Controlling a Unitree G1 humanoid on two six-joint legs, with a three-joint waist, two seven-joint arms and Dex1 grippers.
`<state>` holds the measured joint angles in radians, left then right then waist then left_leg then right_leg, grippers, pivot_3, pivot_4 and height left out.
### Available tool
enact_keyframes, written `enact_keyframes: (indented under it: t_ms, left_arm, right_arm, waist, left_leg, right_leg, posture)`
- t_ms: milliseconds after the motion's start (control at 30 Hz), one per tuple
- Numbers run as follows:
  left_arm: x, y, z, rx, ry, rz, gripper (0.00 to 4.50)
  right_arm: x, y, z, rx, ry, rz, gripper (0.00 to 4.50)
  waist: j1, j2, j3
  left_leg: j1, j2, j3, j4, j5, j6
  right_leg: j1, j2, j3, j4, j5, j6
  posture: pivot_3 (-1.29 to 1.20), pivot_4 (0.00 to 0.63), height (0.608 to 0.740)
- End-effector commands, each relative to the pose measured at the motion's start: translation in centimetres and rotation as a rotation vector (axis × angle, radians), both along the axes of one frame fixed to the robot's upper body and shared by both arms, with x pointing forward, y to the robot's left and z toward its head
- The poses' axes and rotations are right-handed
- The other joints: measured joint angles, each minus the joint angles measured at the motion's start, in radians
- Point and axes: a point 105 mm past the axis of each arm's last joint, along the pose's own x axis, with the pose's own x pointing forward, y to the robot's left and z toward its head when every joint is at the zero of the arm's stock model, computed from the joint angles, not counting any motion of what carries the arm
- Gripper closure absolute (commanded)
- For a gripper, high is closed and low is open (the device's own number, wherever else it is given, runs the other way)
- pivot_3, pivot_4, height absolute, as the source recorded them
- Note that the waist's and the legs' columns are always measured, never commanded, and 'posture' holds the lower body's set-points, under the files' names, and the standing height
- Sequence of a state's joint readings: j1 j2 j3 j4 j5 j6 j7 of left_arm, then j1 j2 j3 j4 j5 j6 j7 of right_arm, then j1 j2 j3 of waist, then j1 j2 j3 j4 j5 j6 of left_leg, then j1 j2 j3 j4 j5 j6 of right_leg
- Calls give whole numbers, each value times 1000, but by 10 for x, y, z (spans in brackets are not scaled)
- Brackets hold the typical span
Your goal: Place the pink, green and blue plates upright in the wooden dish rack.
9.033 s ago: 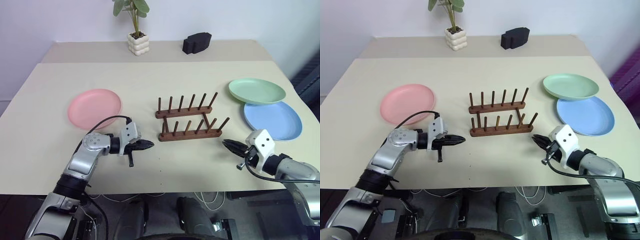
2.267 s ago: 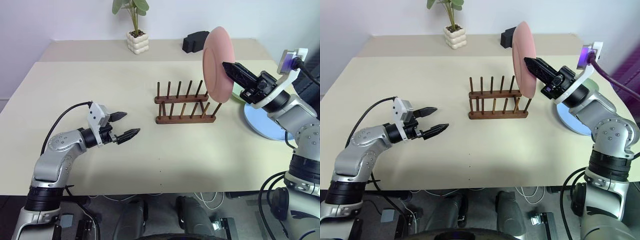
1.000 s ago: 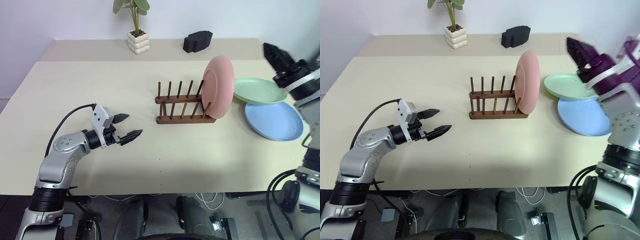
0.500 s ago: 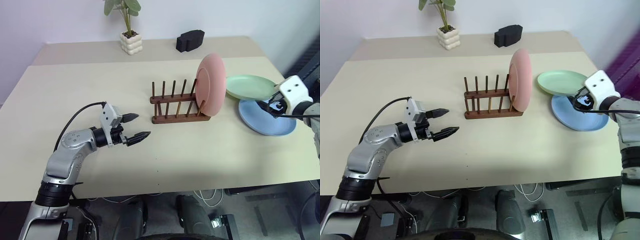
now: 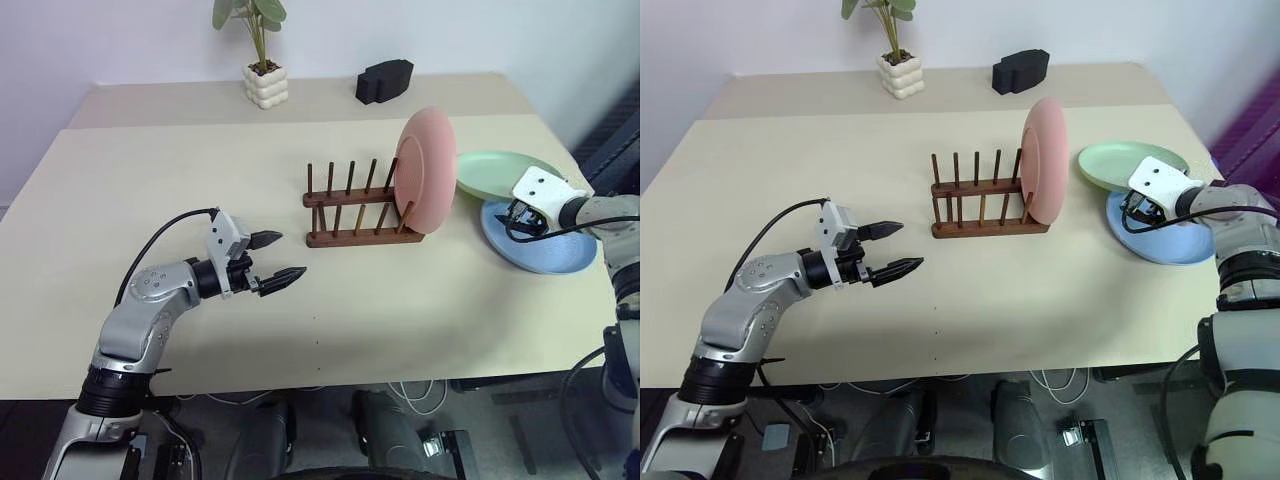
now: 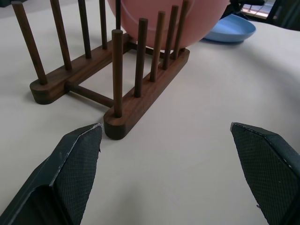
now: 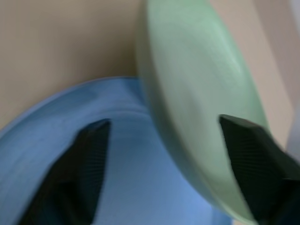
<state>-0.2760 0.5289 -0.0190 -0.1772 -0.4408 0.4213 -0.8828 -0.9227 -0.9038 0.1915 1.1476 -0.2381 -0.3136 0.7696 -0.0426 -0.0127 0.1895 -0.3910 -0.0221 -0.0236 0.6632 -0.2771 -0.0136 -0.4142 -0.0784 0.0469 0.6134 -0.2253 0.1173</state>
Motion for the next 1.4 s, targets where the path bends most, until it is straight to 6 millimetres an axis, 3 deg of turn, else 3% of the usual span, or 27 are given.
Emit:
enact_keyframes:
  t_ms: [33, 133, 367, 533, 633, 667, 800, 900, 933, 1067, 1233, 1300, 1400]
  left_arm:
    - [-4, -1, 11, -17, -50, -4, 0]
    - [-4, 0, 11, -17, -48, 1, 0]
    - [-5, 1, 11, -16, -46, 2, 0]
    - [-3, -1, 11, -14, -47, -4, 0]
    - [-2, -1, 11, -13, -48, -4, 0]
    - [-2, -1, 11, -12, -48, -4, 0]
    - [-1, 0, 12, -12, -49, -3, 0]
    - [3, 1, 16, -17, -68, 8, 0]
    - [5, 2, 19, -24, -79, 18, 0]
    - [11, 11, 23, -31, -99, 53, 0]
    - [14, 27, 28, -23, -121, 100, 0]
    - [14, 32, 29, -20, -125, 115, 0]
    - [14, 34, 28, -15, -123, 121, 0]
  right_arm:
    - [3, -1, 11, -23, -18, 8, 2791]
    - [2, -2, 10, -35, -19, 8, 4325]
    - [2, 1, 23, -84, -127, 54, 4424]
    - [1, 0, 42, -113, -244, 61, 4424]
    - [1, -3, 69, -154, -367, 48, 4424]
    - [0, -2, 95, -176, -475, 37, 4424]
    - [-8, 6, 161, -188, -736, 21, 4424]
    - [-20, 37, 206, -104, -910, 118, 4424]
    - [-26, 57, 217, -48, -944, 193, 4424]
    - [-54, 118, 239, 246, -962, 457, 4424]
    - [-99, 189, 240, 650, -776, 805, 4424]
    - [-115, 209, 234, 815, -650, 906, 4424]
    - [-119, 224, 219, 1028, -477, 914, 4424]
  waist:
    - [-1, 0, 0]
    - [-1, 0, 0]
    - [-2, 1, 0]
    - [-1, 1, 0]
    - [0, 1, 1]
    - [0, 1, 1]
    - [-1, 3, 1]
    - [-2, 3, 1]
    - [-2, 3, 1]
    - [-1, 3, 1]
    - [16, 3, 1]
    - [24, 3, 1]
    - [31, 2, 1]
  left_leg:
    - [0, 0, 0, 0, 0, 0]
    - [0, 0, 0, 0, 0, 0]
    - [0, 0, -1, 0, 0, 0]
    - [0, 0, 0, 0, 0, 0]
    - [0, 0, 0, 0, 0, 0]
    - [0, -1, 0, 0, 0, 0]
    - [0, -1, 0, 0, 0, 0]
    - [0, 0, 0, 0, 0, 0]
    - [0, 0, -1, 0, 0, 0]
    - [0, 1, -1, 0, 0, 0]
    - [-1, 1, -4, 0, 0, 0]
    - [-1, 1, -4, 0, 0, 0]
    - [-1, 1, -5, 0, 0, 0]
  right_leg:
    - [0, 0, 0, 0, 0, 0]
    - [0, 0, 0, 0, 0, 0]
    - [0, 0, 0, 0, 0, 0]
    - [0, 0, 0, 0, 0, 0]
    - [0, 0, 0, 0, 0, 0]
    - [0, 0, 0, 0, 0, 0]
    - [0, 0, 0, 1, 0, 0]
    - [0, 1, 0, 1, 0, 0]
    - [0, 1, 0, 1, 0, 0]
    - [0, 1, -1, 2, 1, 1]
    - [0, 0, -3, 3, 1, 1]
    - [0, -1, -3, 2, 1, 1]
    - [0, -1, -4, 2, 1, 1]
  posture:
    - [0, 150, 740]
    - [0, 150, 740]
    - [0, 150, 740]
    - [0, 150, 740]
    - [0, 150, 740]
    - [0, 150, 740]
    - [0, 150, 740]
    - [0, 150, 740]
    - [0, 150, 740]
    - [0, 150, 740]
    - [0, 150, 740]
    - [0, 150, 740]
    - [0, 150, 740]
